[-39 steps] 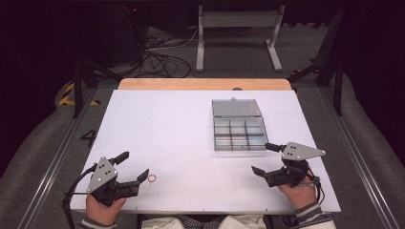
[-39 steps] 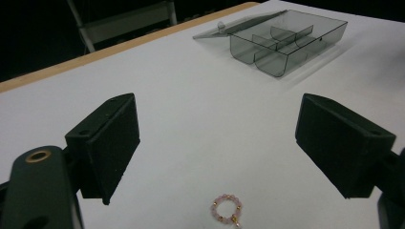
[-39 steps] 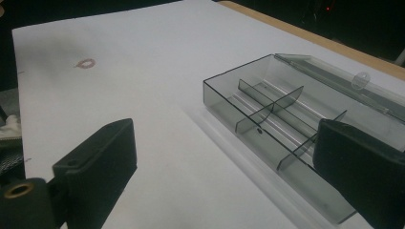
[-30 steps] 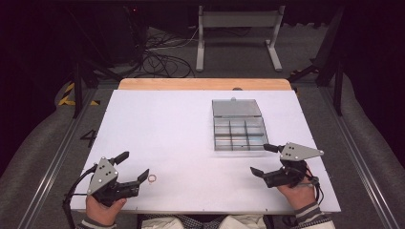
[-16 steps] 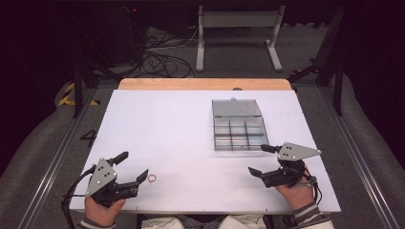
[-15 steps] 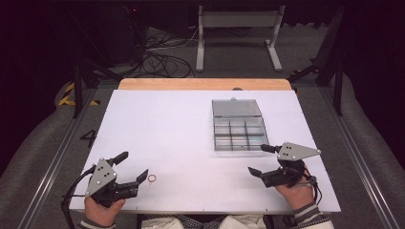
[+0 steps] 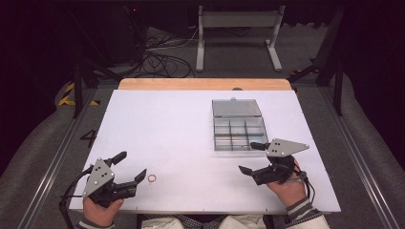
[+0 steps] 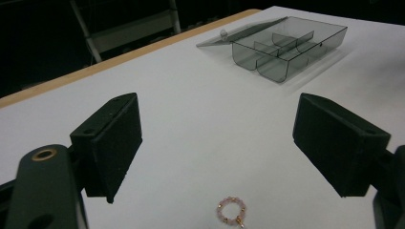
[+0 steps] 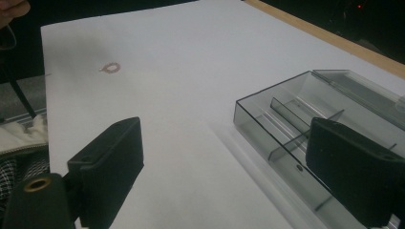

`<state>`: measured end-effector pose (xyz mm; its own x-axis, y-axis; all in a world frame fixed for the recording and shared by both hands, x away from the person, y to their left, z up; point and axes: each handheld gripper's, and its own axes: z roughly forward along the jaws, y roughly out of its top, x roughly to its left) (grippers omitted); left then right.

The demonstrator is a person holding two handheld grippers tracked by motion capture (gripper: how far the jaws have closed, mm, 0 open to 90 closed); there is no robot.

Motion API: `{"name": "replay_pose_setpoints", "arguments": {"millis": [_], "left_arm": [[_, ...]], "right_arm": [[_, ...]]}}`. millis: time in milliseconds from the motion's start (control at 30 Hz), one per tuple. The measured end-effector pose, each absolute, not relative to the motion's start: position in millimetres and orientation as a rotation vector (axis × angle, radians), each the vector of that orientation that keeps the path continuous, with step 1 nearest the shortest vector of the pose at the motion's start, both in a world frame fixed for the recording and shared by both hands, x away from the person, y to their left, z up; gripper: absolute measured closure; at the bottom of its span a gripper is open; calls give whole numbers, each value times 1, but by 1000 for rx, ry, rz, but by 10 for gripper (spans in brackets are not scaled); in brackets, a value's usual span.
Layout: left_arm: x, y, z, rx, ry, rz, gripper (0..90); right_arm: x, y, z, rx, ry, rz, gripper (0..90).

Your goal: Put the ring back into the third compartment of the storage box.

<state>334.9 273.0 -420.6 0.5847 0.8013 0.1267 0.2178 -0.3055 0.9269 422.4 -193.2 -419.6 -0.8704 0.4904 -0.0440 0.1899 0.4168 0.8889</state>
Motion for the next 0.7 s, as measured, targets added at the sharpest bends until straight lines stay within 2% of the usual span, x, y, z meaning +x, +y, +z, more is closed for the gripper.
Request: {"name": "replay_pose_setpoints", "arguments": {"millis": [267, 567, 700], "left_arm": [[335, 273, -420, 1816, 837, 728, 180], [334, 274, -420, 1814, 832, 734, 182], [335, 274, -420, 1814, 833, 732, 183]], "right_arm": [[426, -172, -414, 536, 2410, 1441, 130], [426, -167, -412, 520, 2422, 1445, 132], [428, -162, -409, 512, 2442, 1490, 177]]}}
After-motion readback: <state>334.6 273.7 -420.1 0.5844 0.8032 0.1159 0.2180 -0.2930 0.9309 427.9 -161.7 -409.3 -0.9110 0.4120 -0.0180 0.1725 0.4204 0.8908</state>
